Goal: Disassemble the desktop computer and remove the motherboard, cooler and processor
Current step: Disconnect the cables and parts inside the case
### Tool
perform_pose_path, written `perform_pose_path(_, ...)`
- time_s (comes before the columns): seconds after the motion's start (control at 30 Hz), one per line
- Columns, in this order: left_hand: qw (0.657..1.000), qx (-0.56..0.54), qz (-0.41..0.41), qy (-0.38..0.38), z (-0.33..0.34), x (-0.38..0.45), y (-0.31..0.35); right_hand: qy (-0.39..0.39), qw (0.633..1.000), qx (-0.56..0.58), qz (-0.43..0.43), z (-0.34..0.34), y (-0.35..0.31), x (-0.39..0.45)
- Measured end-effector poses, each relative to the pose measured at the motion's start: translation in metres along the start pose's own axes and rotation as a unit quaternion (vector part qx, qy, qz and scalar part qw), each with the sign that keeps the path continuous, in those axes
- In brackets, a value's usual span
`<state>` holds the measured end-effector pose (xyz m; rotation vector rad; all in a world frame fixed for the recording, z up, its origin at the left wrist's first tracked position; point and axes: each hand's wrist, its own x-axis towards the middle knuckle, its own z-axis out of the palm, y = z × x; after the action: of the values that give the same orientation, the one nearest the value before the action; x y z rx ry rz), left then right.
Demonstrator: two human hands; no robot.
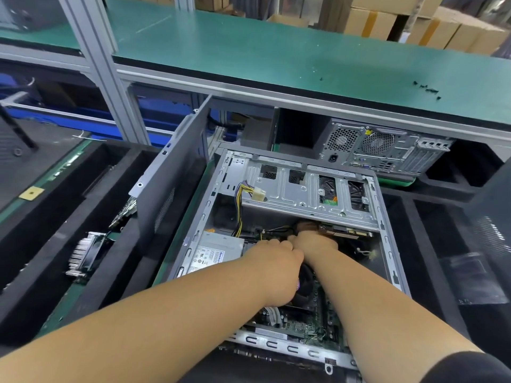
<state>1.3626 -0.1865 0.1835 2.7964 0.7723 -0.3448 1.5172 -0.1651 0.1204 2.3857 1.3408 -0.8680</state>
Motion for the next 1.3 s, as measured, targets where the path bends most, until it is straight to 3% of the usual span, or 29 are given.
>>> perform_pose_path(0.23, 0.999, -0.012, 0.015, 0.047, -0.018, 0.003, -0.016, 0.008, 0.999, 0.024, 0.026, -0.002, -0.009, 0.003)
perform_pose_path(0.37, 0.997, -0.064, 0.013, 0.036, -0.037, -0.012, -0.051, 0.001, 0.995, 0.073, 0.065, -0.004, -0.014, 0.005)
perform_pose_path(0.53, 0.995, 0.084, -0.032, 0.031, -0.045, -0.024, -0.091, 0.004, 0.990, 0.114, 0.084, -0.007, -0.016, 0.005)
perform_pose_path(0.7, 0.991, 0.133, -0.027, 0.008, -0.040, -0.018, -0.103, 0.075, 0.994, 0.067, -0.040, -0.004, -0.022, -0.004)
perform_pose_path(0.8, 0.988, 0.149, -0.024, 0.026, -0.033, -0.016, -0.106, 0.092, 0.990, 0.098, -0.043, -0.002, -0.022, -0.010)
perform_pose_path(0.97, 0.984, 0.168, -0.024, 0.053, -0.026, -0.018, -0.109, 0.122, 0.990, 0.056, -0.045, -0.002, -0.019, -0.025)
perform_pose_path(1.17, 0.992, 0.119, 0.026, 0.043, -0.036, -0.023, -0.116, 0.181, 0.972, -0.085, -0.120, -0.002, -0.040, -0.058)
perform_pose_path(1.3, 0.992, 0.094, 0.062, 0.063, -0.038, -0.033, -0.126, 0.232, 0.955, -0.080, -0.169, -0.024, -0.041, -0.086)
